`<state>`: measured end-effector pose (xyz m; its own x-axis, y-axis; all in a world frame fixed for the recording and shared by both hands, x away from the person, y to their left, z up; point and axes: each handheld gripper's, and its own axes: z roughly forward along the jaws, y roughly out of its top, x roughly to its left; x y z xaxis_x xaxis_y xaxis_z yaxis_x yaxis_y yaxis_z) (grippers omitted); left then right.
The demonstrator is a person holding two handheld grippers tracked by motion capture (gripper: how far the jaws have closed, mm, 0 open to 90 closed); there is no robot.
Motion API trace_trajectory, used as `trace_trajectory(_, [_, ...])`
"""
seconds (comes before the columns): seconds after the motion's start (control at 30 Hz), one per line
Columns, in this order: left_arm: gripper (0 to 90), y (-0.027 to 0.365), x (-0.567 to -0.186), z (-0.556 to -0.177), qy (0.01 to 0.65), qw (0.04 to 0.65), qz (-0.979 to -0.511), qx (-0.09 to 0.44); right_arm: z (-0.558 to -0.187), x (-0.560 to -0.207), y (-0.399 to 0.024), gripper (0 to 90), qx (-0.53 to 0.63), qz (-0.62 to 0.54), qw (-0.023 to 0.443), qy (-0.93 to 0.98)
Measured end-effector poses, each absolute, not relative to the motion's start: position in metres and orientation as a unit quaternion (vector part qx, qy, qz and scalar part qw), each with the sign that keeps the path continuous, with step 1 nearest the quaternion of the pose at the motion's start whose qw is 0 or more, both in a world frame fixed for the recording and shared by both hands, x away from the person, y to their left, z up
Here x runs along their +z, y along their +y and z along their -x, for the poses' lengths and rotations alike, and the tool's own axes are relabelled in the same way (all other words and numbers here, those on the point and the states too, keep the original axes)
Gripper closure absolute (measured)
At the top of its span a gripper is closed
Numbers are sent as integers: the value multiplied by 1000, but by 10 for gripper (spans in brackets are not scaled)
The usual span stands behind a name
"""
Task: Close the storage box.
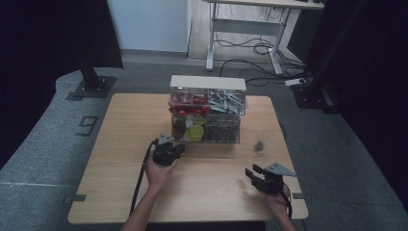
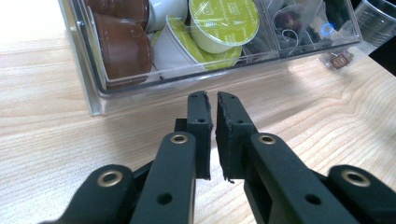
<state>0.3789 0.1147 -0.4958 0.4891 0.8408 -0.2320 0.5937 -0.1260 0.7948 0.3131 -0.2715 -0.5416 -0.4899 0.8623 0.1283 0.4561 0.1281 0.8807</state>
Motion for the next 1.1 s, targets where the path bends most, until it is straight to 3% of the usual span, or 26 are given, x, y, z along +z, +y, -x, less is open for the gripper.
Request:
trace_trajectory(0.2, [759, 116, -499, -369, 475, 442, -747, 145, -314, -543, -272, 555, 474, -459, 212, 721])
trace_trajectory(0.47, [582, 119, -507, -351, 458, 425, -765, 158, -314, -545, -275, 548, 471, -463, 210, 721])
trace_trajectory(0.7, [509, 127, -514, -335, 448, 409, -776, 170, -312, -548, -282, 527, 461, -471, 204, 724])
trace_trajectory(1.1, [471, 158, -532, -317, 462, 388, -779, 171, -305, -552, -297, 477, 445, -488, 199, 724])
